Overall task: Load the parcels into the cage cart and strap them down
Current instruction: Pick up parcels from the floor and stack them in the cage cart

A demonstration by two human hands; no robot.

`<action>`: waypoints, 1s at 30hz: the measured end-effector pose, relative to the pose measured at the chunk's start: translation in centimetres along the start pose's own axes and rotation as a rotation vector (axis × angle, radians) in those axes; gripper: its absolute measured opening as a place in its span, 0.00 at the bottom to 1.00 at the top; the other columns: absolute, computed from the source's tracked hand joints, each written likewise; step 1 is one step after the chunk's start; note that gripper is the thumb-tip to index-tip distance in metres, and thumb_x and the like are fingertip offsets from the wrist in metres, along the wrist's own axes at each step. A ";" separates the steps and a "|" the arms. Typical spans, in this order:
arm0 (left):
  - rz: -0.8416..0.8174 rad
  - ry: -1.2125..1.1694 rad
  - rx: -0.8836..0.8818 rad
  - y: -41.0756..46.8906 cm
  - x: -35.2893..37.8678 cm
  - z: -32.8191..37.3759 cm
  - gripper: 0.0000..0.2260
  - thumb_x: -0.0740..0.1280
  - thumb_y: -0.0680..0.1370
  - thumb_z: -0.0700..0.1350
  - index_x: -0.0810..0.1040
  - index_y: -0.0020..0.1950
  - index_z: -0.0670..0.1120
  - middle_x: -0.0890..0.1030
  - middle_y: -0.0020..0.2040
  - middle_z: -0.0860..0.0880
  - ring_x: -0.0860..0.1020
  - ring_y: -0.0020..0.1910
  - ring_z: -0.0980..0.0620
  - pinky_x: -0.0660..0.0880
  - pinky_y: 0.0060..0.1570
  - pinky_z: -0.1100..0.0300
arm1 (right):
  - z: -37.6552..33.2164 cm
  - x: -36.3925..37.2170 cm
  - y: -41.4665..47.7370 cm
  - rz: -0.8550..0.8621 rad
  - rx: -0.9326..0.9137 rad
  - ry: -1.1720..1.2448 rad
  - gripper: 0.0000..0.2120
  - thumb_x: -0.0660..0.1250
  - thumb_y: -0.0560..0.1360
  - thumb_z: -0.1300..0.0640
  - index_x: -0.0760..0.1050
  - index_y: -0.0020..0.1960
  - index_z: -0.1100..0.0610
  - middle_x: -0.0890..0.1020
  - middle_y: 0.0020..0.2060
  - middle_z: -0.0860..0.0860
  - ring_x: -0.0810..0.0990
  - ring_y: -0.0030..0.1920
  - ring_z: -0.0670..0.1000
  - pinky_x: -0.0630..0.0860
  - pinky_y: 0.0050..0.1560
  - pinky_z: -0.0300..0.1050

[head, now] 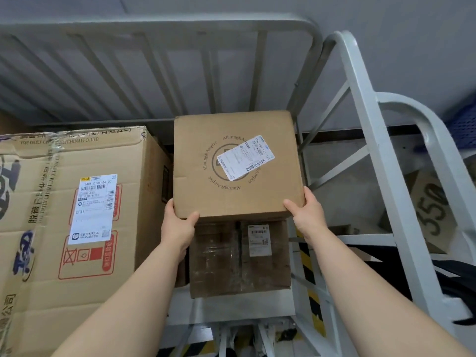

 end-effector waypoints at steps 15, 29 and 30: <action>-0.012 0.638 0.394 -6.8 -1.0 5.8 0.28 0.64 0.79 0.52 0.61 0.77 0.48 0.67 0.74 0.46 0.64 0.73 0.45 0.61 0.72 0.46 | -3.8 -2.7 -8.7 0.092 -0.250 -0.299 0.29 0.64 0.79 0.52 0.57 0.77 0.51 0.64 0.73 0.50 0.65 0.71 0.51 0.64 0.69 0.49; -0.212 0.702 0.809 -30.1 4.8 10.8 0.19 0.63 0.79 0.54 0.73 0.69 0.51 0.77 0.63 0.53 0.76 0.58 0.51 0.73 0.61 0.52 | -0.6 -21.9 -24.3 0.328 -0.418 -0.336 0.20 0.64 0.78 0.53 0.71 0.69 0.52 0.72 0.69 0.47 0.63 0.73 0.48 0.62 0.73 0.49; -0.227 0.702 0.830 -31.8 6.2 10.6 0.19 0.63 0.79 0.54 0.73 0.69 0.51 0.78 0.63 0.53 0.76 0.58 0.51 0.73 0.61 0.52 | 0.8 -23.8 -24.9 0.348 -0.407 -0.335 0.19 0.65 0.78 0.53 0.72 0.69 0.52 0.72 0.69 0.47 0.63 0.73 0.48 0.61 0.73 0.47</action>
Point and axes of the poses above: each hand's wrist, its own y-axis towards the middle knuckle, its own x-axis out of the palm, z = x × y, the point moved 2 cm from there along y, towards the middle knuckle
